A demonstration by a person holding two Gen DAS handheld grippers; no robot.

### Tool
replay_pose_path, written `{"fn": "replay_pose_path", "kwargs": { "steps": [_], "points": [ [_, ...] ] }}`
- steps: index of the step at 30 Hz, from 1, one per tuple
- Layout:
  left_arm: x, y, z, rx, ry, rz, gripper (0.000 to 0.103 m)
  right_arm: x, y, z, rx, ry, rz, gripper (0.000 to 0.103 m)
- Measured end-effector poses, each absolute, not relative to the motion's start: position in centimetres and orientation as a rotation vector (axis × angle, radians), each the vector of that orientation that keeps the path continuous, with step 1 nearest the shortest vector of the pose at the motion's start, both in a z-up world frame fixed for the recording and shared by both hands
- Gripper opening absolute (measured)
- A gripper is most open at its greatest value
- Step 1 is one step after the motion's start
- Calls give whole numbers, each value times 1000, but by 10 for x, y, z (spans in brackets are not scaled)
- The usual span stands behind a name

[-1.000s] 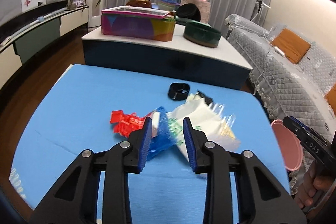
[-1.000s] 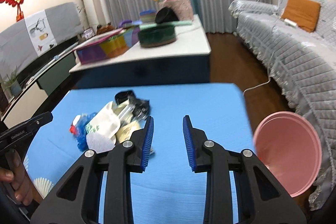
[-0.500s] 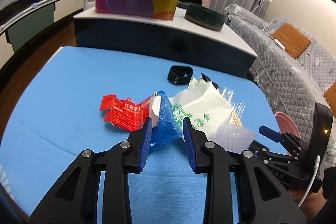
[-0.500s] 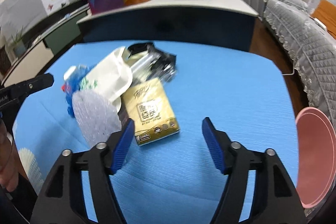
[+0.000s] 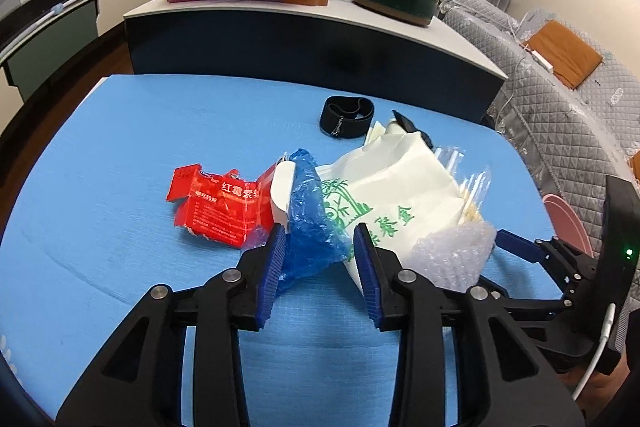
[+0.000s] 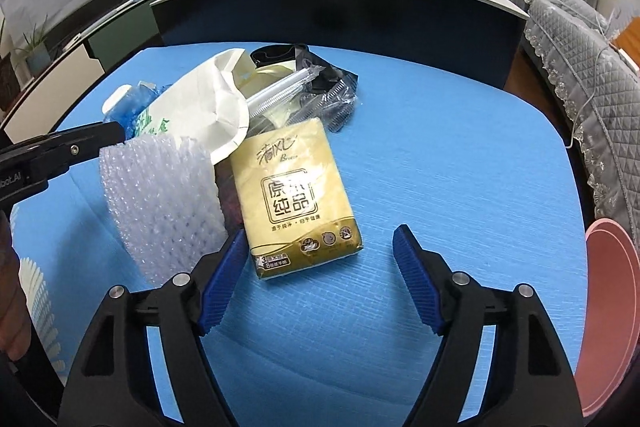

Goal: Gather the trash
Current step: 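Grasp the blue plastic bag with the left tool while the right tool grasps the yellow tissue pack, then carry the blue bag and tissue pack over the pink bin with both tools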

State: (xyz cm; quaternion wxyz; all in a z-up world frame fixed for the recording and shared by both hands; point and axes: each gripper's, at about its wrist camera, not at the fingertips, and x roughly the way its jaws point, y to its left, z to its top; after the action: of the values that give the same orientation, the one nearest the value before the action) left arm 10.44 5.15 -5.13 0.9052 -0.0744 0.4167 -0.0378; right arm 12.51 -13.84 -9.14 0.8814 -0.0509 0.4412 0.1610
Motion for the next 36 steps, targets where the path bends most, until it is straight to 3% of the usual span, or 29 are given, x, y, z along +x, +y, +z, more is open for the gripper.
{"fn": "replay_pose_path", "kwargs": {
  "steps": [2,4,6,9,36],
  "points": [
    [106,53,-53,-152,872,-69,32,126,-138,-92,-106,925,338,65],
    [106,53,-54,-156,882,-69,21,126,-138,-92,-117,931,337,56],
    [107,54,-54,-151,885,-67,9,125,-139,-91,-119,930,336,56],
    [106,54,-51,-143,879,-60,3,123,-139,-88,-122,916,335,55],
    [64,41,28,-140,589,-84,1,66,-210,-14,-6,729,188,55]
  ]
}}
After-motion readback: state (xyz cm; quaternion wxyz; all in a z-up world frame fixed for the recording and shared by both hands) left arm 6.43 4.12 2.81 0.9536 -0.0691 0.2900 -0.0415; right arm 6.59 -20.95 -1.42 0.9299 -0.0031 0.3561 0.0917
